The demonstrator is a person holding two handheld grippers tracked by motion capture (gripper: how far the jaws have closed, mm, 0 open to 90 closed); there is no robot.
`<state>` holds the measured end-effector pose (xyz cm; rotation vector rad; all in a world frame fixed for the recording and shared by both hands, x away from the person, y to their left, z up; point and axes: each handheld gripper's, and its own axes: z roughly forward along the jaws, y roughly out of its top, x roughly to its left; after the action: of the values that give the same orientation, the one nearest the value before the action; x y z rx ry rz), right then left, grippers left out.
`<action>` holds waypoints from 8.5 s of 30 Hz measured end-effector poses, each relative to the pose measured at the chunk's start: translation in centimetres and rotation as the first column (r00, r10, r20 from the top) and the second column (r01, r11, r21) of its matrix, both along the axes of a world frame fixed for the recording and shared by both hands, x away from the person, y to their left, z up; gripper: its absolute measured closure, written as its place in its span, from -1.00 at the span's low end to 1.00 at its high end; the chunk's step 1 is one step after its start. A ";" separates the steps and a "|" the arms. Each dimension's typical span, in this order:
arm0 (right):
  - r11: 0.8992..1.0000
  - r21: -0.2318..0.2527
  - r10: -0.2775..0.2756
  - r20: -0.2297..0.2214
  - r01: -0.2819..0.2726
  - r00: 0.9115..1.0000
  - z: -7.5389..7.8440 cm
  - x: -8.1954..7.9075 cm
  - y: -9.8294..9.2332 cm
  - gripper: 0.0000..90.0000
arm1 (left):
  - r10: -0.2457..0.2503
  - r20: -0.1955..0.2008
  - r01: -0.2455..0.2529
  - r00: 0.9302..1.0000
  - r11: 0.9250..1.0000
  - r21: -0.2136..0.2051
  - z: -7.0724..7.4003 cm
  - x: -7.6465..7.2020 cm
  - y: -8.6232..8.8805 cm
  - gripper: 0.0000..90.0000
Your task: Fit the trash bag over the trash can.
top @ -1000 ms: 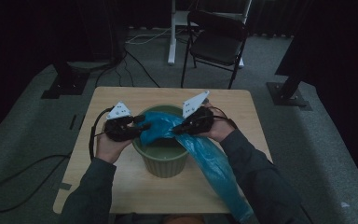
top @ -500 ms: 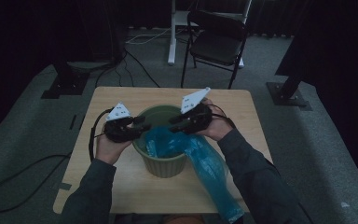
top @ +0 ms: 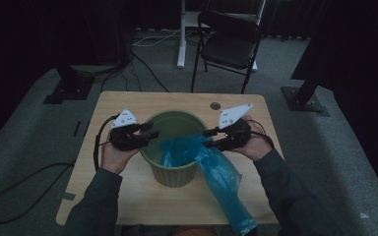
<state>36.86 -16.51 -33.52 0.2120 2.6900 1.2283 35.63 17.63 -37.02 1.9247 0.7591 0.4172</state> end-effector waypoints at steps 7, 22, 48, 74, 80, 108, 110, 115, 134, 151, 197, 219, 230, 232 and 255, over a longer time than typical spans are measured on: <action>0.998 -0.014 -0.055 -0.030 0.055 0.998 -1.5 -1.8 -3.0 0.35 | -0.003 0.004 0.003 1.000 1.000 -0.003 0.1 -0.2 0.1 0.27; 0.999 -0.020 -0.036 -0.069 0.035 0.997 -3.3 -2.3 -3.4 0.81 | -0.042 0.005 0.042 0.999 0.999 0.004 0.1 -0.6 -0.5 0.27; 0.998 0.060 -0.001 -0.054 0.005 0.999 0.5 0.7 0.1 1.00 | -0.167 0.028 0.167 0.986 0.986 0.005 1.7 -1.7 -3.2 0.12; 0.997 0.067 0.040 -0.048 -0.037 0.998 1.5 2.3 4.6 1.00 | -0.208 0.006 0.207 0.978 0.975 0.077 2.1 -1.2 -5.8 0.18; 0.996 0.073 0.046 -0.053 -0.042 0.998 1.4 2.3 4.7 1.00 | -0.190 0.023 0.186 0.982 0.975 0.120 2.1 -1.4 -6.2 0.74; 0.992 0.083 -0.100 -0.003 0.100 0.995 0.0 -2.1 -4.4 0.94 | -0.120 0.021 0.118 0.993 0.990 0.080 1.8 -1.4 -2.9 0.93; 0.993 0.050 -0.108 -0.001 0.108 0.994 -0.6 -1.9 -4.2 0.88 | -0.117 0.022 0.115 0.993 0.990 0.076 1.8 -1.5 -2.8 0.93; 0.990 0.014 -0.140 0.020 0.140 0.990 -1.6 -1.5 -3.5 0.56 | -0.115 0.021 0.113 0.993 0.991 0.078 1.8 -1.5 -2.7 0.91; 0.986 -0.029 -0.161 0.037 0.162 0.986 -1.8 0.1 -2.4 1.00 | -0.099 0.013 0.098 0.995 0.994 0.051 1.5 -1.3 -1.7 0.92; 0.981 -0.037 -0.192 0.027 0.193 0.981 -1.5 0.2 -4.4 1.00 | -0.030 -0.026 0.030 0.999 1.000 -0.001 0.9 -0.7 1.0 0.92; 0.989 0.042 -0.143 -0.025 0.144 0.989 -0.4 1.3 -1.4 0.38 | 0.047 -0.052 -0.049 0.998 0.998 -0.028 -0.2 -0.4 3.3 0.89; 0.991 -0.008 -0.134 -0.052 0.134 0.990 -0.8 1.8 -0.6 1.00 | -0.048 0.030 0.049 0.998 0.999 -0.018 3.3 0.2 0.1 0.16; 0.991 -0.011 -0.133 -0.051 0.133 0.990 -0.8 1.7 -0.7 1.00 | -0.056 0.003 0.056 0.998 0.995 0.088 2.4 1.0 -1.9 0.70; 0.991 -0.013 -0.135 -0.052 0.135 0.989 -0.7 1.6 -0.8 1.00 | -0.054 0.002 0.054 0.999 0.995 0.082 2.4 1.0 -1.8 0.87; 0.985 -0.042 -0.171 -0.067 0.168 0.983 -1.5 1.1 -3.3 1.00 | 0.092 -0.031 -0.092 0.995 0.996 0.004 0.4 0.1 4.2 0.99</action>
<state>38.01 -19.84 -35.05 0.4770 2.6848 1.1413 35.72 21.86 -36.61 1.9075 0.8706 0.4451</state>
